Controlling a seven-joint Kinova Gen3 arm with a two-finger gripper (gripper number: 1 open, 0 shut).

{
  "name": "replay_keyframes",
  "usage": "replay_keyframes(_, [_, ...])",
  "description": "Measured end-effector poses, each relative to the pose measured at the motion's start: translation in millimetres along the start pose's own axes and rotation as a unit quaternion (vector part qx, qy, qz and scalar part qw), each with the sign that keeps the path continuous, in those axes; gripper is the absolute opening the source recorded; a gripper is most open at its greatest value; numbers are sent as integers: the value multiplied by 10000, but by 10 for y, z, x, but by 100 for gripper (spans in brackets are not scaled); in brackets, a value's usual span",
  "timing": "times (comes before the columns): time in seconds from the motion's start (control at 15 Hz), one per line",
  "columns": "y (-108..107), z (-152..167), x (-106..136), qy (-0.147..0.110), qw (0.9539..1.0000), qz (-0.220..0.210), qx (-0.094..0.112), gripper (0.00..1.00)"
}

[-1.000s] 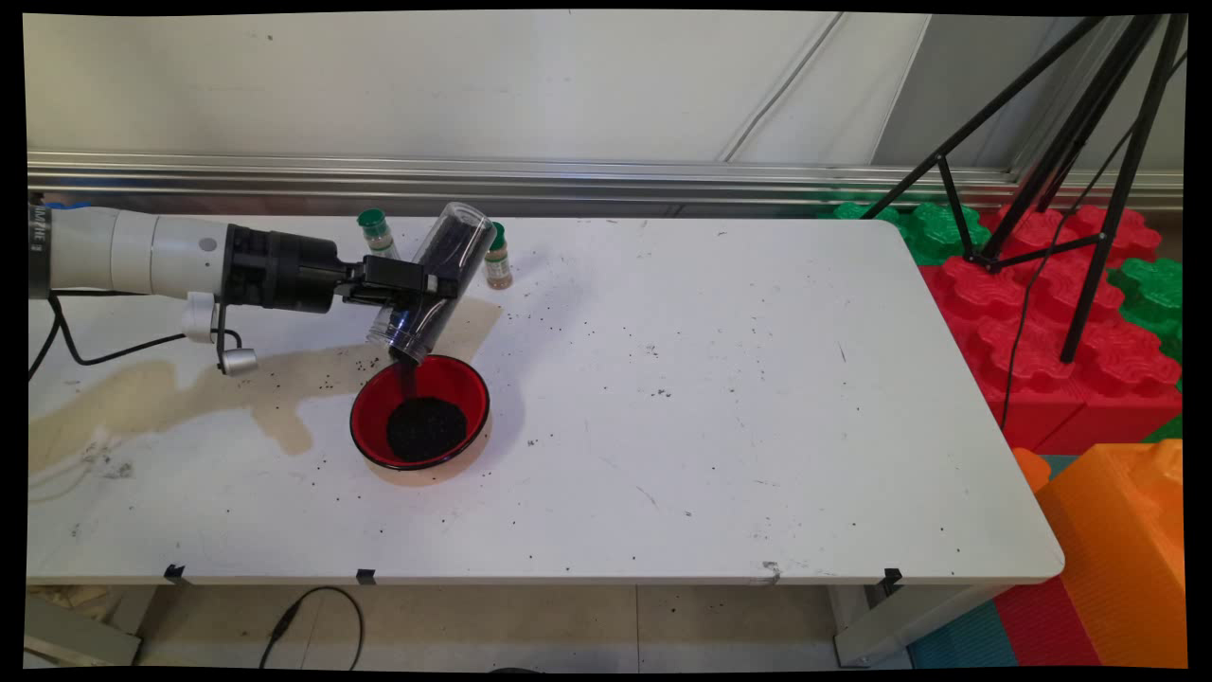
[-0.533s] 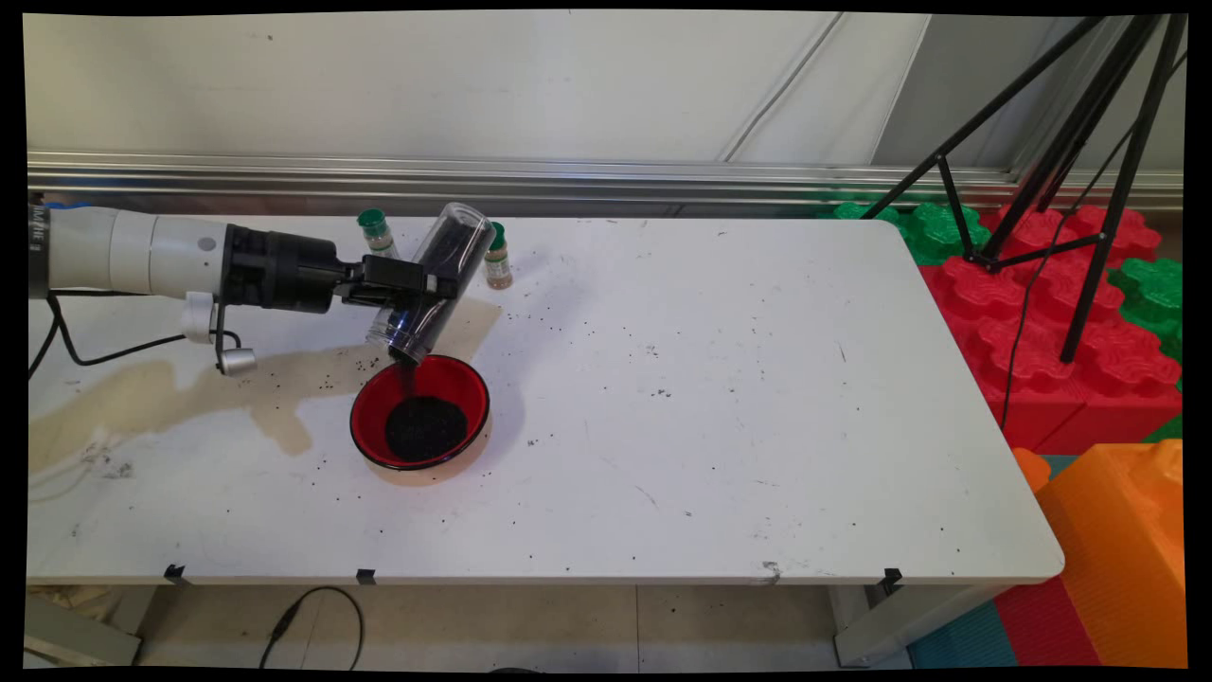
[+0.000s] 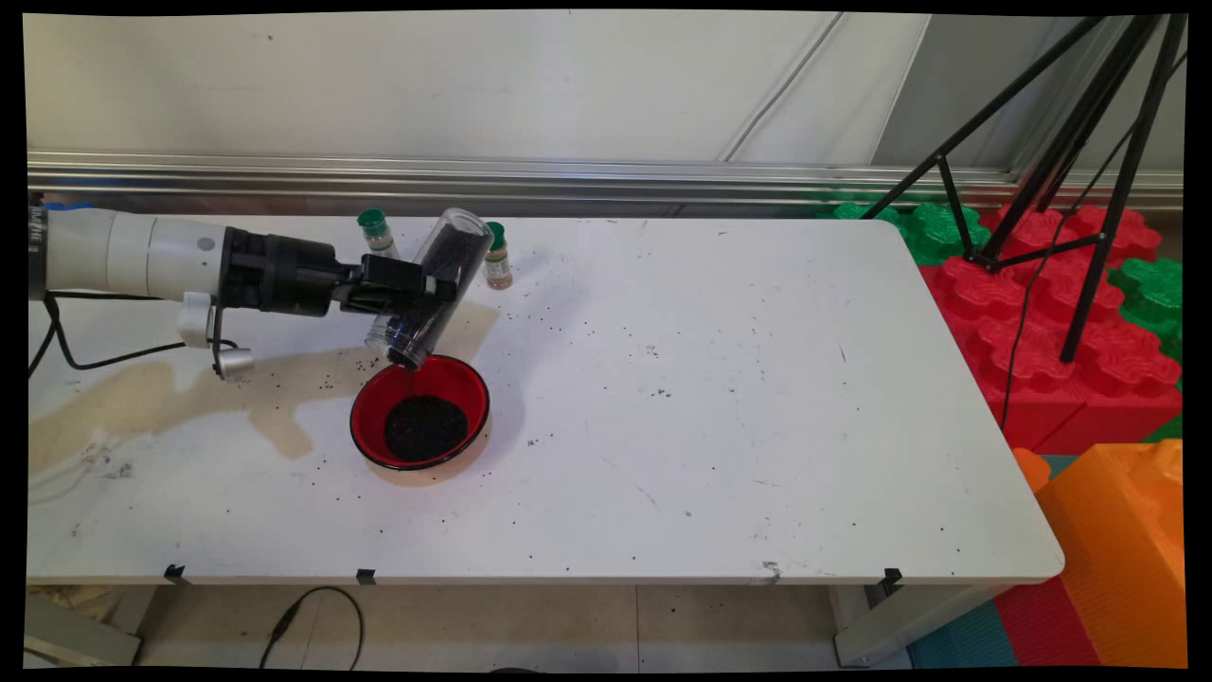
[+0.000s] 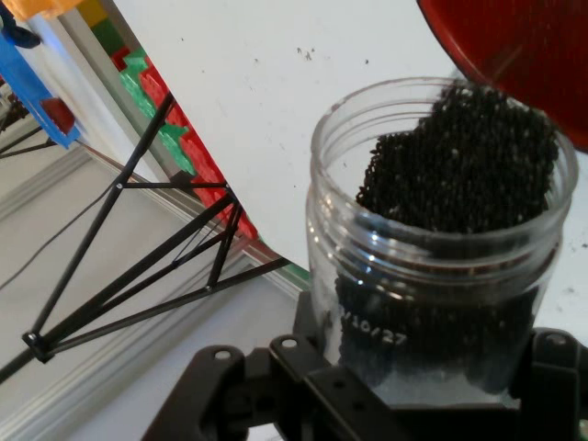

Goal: Pour the black seasoning powder in the red bowl

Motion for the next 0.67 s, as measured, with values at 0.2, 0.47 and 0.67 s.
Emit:
replay_keyframes(0.2, [0,-6,8,27,9997,-252,-27,0])
replay_keyframes(0.47, [-2,-17,10,56,9972,-743,-72,0])
replay_keyframes(0.67, [-9,-29,-4,42,9932,-1162,-97,0])
